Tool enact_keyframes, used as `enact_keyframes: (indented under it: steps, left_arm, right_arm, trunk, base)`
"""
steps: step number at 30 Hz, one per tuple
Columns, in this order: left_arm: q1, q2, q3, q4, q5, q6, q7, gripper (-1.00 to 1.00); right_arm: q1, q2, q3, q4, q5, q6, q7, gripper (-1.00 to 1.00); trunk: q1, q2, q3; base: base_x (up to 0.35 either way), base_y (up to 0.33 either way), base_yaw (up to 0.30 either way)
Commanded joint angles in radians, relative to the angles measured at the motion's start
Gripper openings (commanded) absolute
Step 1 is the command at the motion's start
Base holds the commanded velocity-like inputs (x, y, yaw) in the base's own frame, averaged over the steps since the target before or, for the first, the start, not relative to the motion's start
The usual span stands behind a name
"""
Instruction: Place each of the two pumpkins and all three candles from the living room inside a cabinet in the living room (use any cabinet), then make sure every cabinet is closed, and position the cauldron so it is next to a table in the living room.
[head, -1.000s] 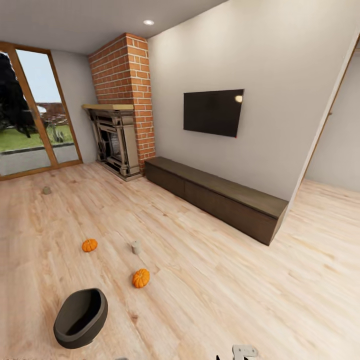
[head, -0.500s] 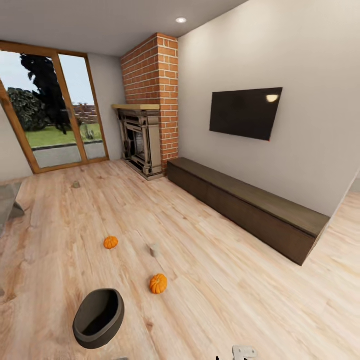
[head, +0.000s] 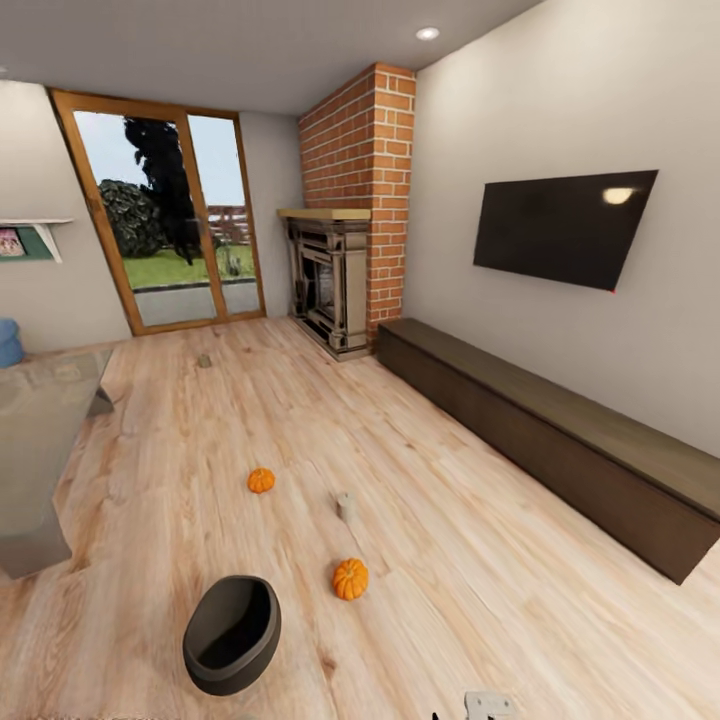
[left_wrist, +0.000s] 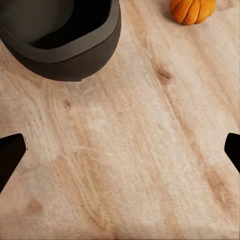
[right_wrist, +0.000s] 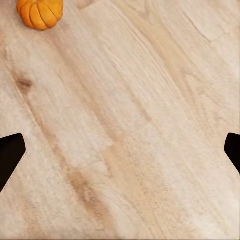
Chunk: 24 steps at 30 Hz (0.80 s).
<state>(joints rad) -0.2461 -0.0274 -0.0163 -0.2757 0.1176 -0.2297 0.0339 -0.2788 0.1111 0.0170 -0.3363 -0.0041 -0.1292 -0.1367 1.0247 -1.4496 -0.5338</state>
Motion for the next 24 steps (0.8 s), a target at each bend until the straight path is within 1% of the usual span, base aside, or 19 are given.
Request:
enact_keyframes:
  steps: [1,10,24]
  left_arm:
    - [-0.001,0.000,-0.002,0.001,0.008,-0.003,0.001,1.00]
    - [-0.001,0.000,-0.002,0.001,0.008,-0.003,0.001,1.00]
    - [-0.001,0.000,-0.001,0.001,0.009,-0.003,0.001,1.00]
  right_arm:
    - [0.000,0.000,0.002,0.000,-0.001,-0.003,-0.004,1.00]
    - [0.000,0.001,0.006,0.000,-0.001,-0.003,-0.004,1.00]
    - [0.000,0.001,0.006,0.000,-0.001,-0.003,-0.004,1.00]
  trunk:
    - [0.000,0.000,-0.001]
    - [0.000,0.000,-0.001]
    - [0.000,0.000,-0.001]
  base:
    - [0.231,0.000,0.292]
    - [0.291,0.021,0.292]
    - [0.312,0.120,0.292]
